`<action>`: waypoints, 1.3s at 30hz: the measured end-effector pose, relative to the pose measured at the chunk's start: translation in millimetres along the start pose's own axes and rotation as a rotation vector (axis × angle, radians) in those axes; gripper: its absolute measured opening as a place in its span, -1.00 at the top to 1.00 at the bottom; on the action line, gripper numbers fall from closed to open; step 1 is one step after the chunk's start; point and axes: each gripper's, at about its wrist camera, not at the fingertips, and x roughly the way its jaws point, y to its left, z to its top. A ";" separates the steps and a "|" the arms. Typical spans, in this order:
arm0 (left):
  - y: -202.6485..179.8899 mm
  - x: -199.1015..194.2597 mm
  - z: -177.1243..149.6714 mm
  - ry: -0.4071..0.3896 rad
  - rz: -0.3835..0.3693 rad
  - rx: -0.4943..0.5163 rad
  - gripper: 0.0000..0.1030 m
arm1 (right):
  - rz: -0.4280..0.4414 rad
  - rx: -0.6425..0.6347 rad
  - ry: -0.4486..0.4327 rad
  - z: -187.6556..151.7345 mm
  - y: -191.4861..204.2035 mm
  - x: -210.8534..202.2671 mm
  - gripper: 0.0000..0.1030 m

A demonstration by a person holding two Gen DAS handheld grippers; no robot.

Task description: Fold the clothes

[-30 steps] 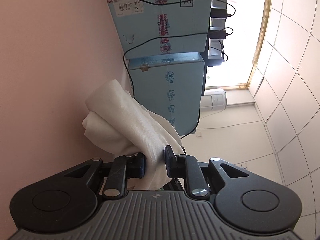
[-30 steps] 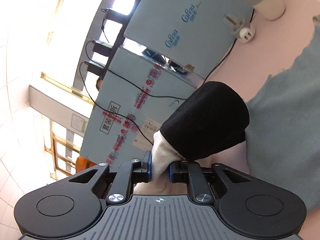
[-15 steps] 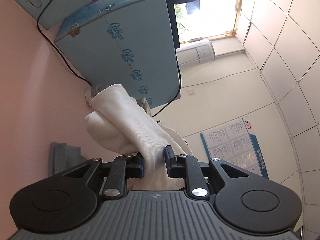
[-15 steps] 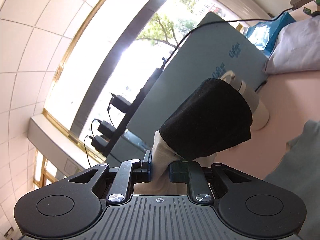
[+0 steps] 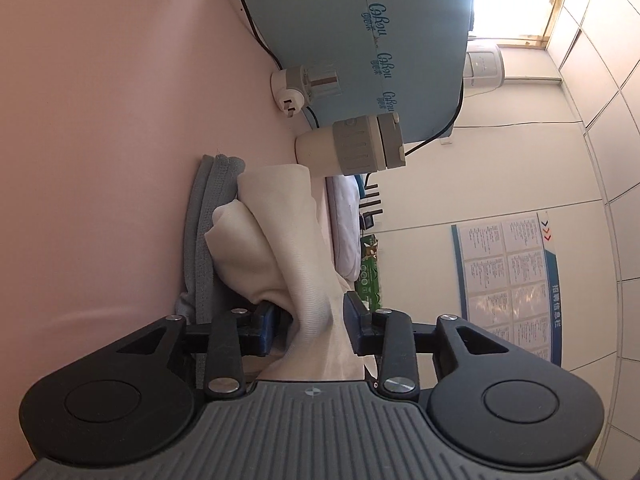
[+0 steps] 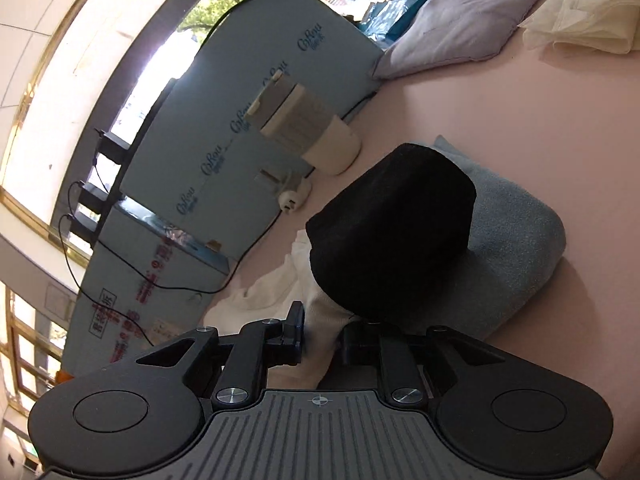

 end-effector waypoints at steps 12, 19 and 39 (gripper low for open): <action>-4.4 -0.2 -20.4 0.040 0.008 0.025 -0.24 | -0.026 -0.001 -0.020 19.3 1.8 -12.9 0.38; -9.0 2.6 -21.4 0.042 -0.008 0.052 -0.23 | -0.025 0.009 0.003 22.1 -4.4 -24.8 0.32; -15.3 -11.3 -29.5 0.181 -0.014 0.101 0.69 | -0.003 -0.110 -0.148 19.1 2.7 -40.3 0.62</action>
